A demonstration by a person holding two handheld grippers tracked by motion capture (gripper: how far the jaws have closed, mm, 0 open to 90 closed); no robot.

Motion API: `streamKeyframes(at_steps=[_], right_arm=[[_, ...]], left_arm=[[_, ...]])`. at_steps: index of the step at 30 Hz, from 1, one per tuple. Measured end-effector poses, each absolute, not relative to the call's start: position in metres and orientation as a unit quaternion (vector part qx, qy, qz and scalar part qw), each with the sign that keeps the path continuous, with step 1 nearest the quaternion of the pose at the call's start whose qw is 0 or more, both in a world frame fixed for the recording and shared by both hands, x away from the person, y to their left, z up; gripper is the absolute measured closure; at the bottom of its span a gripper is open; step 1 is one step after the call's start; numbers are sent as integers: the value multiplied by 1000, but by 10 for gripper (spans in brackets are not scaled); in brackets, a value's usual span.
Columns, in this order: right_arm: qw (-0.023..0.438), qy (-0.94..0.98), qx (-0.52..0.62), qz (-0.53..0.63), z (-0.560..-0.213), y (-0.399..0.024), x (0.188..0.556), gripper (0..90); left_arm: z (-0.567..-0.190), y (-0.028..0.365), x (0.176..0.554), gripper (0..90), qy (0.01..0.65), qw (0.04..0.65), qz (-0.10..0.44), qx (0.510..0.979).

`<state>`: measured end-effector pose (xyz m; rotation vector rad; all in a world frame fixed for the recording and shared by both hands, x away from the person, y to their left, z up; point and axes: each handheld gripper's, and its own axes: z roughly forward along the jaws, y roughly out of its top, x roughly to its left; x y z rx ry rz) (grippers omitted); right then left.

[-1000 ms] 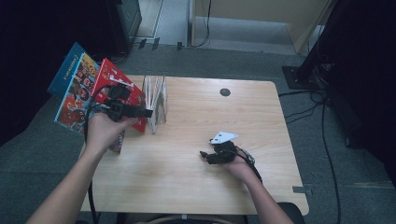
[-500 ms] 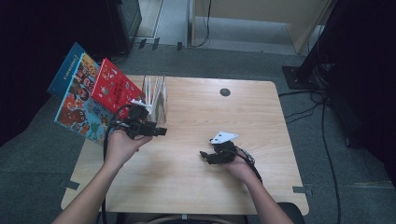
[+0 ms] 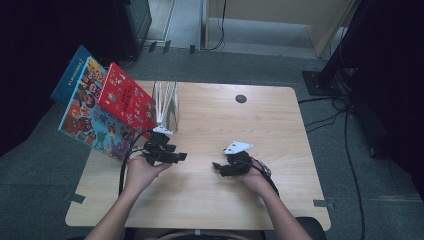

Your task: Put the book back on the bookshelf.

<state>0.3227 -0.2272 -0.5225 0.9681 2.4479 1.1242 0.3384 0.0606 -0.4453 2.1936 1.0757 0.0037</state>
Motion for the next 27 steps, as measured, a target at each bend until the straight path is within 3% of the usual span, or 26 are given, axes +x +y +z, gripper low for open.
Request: streamKeyframes(at_steps=[17, 27], right_arm=[[139, 849, 331, 388, -523, -225, 320, 266], [137, 850, 329, 388, -523, -225, 320, 254]], left_arm=[[-491, 75, 327, 395, 427, 323, -15, 845], [-495, 80, 325, 387, 430, 325, -13, 842]])
